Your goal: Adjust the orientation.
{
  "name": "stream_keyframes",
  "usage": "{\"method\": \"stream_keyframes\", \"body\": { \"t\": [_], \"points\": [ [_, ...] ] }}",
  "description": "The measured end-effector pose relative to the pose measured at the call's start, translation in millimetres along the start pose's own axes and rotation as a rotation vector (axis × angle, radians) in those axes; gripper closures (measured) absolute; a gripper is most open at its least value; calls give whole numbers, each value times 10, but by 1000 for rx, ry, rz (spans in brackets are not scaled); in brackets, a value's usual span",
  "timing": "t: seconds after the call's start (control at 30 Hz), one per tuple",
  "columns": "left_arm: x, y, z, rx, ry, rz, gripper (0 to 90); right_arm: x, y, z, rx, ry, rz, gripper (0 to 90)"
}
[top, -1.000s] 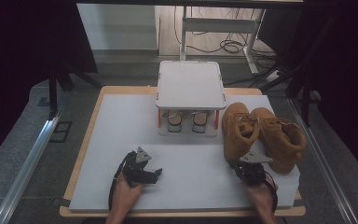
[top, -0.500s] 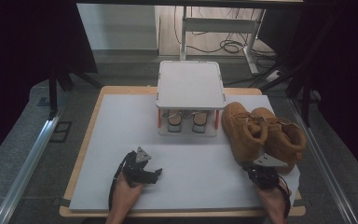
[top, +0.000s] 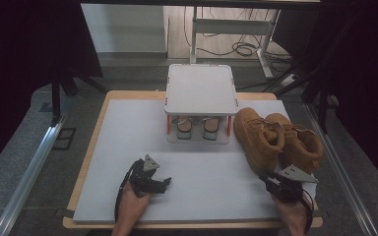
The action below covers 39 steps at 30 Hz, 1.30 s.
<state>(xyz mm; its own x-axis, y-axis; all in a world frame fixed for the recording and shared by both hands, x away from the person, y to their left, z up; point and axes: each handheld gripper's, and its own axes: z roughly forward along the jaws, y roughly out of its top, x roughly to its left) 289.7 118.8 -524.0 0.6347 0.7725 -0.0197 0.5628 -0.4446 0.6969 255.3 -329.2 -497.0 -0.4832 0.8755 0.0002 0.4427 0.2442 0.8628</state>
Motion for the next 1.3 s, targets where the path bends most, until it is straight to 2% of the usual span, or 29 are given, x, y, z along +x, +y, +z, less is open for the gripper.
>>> {"method": "stream_keyframes", "body": {
  "t": [0.07, 0.1, 0.23, 0.33, 0.53, 0.63, 0.73, 1.03, 1.23, 1.3],
  "points": [
    [1, 0, 0, 0, 0, 0, 130, -4, 2, -24, -19, -9, 8, 614],
    [0, 0, 0, 0, 0, 0, 130, -23, 12, -70, -55, -20, 33, 571],
    [1, 0, 0, 0, -1, -1, 130, -67, 52, -120, -93, -38, 62, 486],
    [2, 0, 0, 0, -1, -1, 130, -86, 79, -128, -104, -63, 58, 404],
    [2, 0, 0, 1, -1, -2, 129, -113, 154, -122, -138, -130, 54, 306],
    [2, 0, 1, 1, -1, -2, 130, -132, 211, -97, -153, -158, 65, 224],
    [2, 0, 1, 1, -1, -2, 129, -149, 267, -54, -166, -173, 75, 183],
    [2, 0, 0, 1, -1, -2, 130, -181, 403, 77, -183, -211, 97, 163],
    [2, 0, 0, 1, -1, -2, 130, -174, 474, 157, -187, -238, 93, 140],
    [2, 0, 0, 1, -1, -2, 130, -178, 481, 190, -186, -235, 101, 138]
  ]
}}
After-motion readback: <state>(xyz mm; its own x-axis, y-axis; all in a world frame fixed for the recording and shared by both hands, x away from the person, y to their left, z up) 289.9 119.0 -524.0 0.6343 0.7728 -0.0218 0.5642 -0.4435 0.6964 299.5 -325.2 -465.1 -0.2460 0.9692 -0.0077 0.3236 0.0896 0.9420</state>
